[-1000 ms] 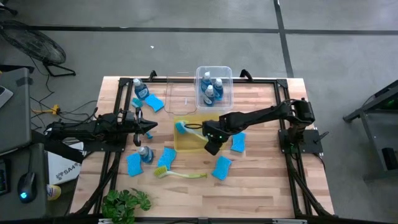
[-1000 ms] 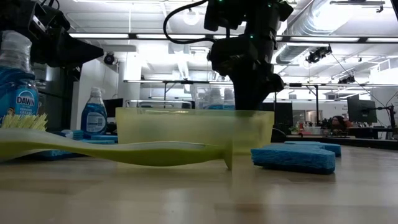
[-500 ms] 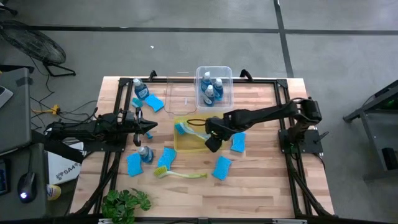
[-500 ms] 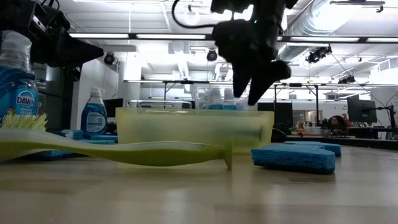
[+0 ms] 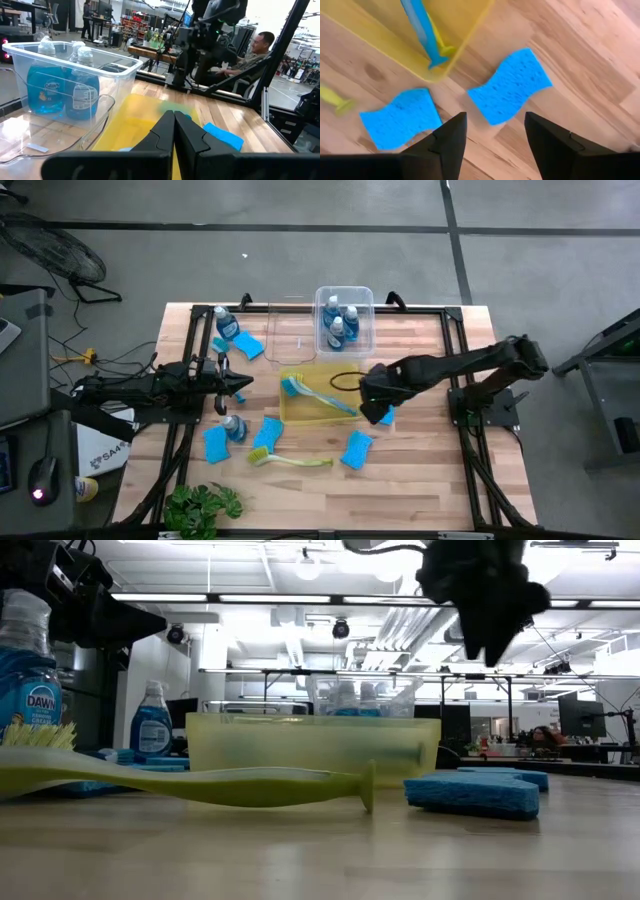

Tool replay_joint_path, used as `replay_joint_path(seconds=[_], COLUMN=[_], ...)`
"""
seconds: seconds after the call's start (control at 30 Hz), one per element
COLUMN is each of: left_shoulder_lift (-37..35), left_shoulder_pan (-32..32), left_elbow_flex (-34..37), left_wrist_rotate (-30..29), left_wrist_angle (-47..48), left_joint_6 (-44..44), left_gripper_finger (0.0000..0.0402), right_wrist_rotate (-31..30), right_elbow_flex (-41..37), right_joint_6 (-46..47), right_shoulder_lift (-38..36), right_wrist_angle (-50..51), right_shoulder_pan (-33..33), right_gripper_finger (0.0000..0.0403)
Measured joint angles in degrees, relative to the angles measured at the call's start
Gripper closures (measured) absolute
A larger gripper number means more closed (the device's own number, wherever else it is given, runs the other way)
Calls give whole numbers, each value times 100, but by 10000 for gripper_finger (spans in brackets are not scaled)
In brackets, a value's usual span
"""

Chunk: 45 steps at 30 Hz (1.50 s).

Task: Pick & Place Kitchen Sink Supplies
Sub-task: Put the blue sponge into the transparent bin

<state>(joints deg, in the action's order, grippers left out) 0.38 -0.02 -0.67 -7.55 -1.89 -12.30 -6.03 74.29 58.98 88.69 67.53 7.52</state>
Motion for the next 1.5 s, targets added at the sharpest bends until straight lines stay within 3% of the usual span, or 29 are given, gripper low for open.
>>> replay_joint_path(seconds=[0.23,0.43,0.73,1.1,1.5], left_shoulder_lift=[1,2,1,2,2], left_shoulder_pan=[-1,-1,0,0,-1], left_elbow_flex=[0,0,0,0,0], left_wrist_rotate=[0,0,0,0,0], left_wrist_angle=[0,0,0,0,0], left_joint_6=[1,1,0,1,-1], left_gripper_finger=[400,400,400,400,400], right_wrist_rotate=[467,630,599,789,1047], right_elbow_flex=[-1736,-2662,-3497,-3856,-3848], right_joint_6=[-29,-12,1445,2394,2942], right_shoulder_lift=[-1048,-1419,-1412,-1360,-562], right_wrist_angle=[-1316,-1879,-3013,-3558,-4309], right_shoulder_pan=[97,90,78,127,-82], right_gripper_finger=[218,224,212,206,233])
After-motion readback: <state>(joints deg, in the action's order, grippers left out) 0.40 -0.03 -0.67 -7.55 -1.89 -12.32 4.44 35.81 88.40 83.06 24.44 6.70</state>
